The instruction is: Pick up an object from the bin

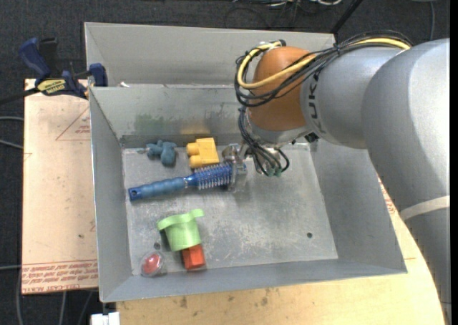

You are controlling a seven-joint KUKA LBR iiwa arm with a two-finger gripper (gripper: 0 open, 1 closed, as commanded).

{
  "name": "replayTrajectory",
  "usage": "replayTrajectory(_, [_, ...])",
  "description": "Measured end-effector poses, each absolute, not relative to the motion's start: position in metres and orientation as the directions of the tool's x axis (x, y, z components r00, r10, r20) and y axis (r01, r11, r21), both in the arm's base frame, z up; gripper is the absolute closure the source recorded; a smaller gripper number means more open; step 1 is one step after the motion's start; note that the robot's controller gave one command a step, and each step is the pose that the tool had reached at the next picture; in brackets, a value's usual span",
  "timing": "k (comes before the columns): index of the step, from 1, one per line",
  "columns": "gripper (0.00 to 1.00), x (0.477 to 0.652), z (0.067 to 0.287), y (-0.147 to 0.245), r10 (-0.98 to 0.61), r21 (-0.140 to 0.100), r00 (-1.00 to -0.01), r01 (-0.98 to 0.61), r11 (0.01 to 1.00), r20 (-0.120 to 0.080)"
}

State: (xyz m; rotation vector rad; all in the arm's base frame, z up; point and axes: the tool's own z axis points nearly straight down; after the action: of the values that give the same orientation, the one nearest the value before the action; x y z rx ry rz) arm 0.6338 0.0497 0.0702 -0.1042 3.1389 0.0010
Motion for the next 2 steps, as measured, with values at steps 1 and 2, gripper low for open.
replayTrajectory(1, [1.00, 0.626, 0.197, 0.031, -0.024, 0.000, -1.000, -0.024, 1.000, -0.010])
replayTrajectory(2, [1.00, 0.588, 0.093, -0.003, -0.037, 0.000, -0.999, -0.037, 0.999, 0.010])
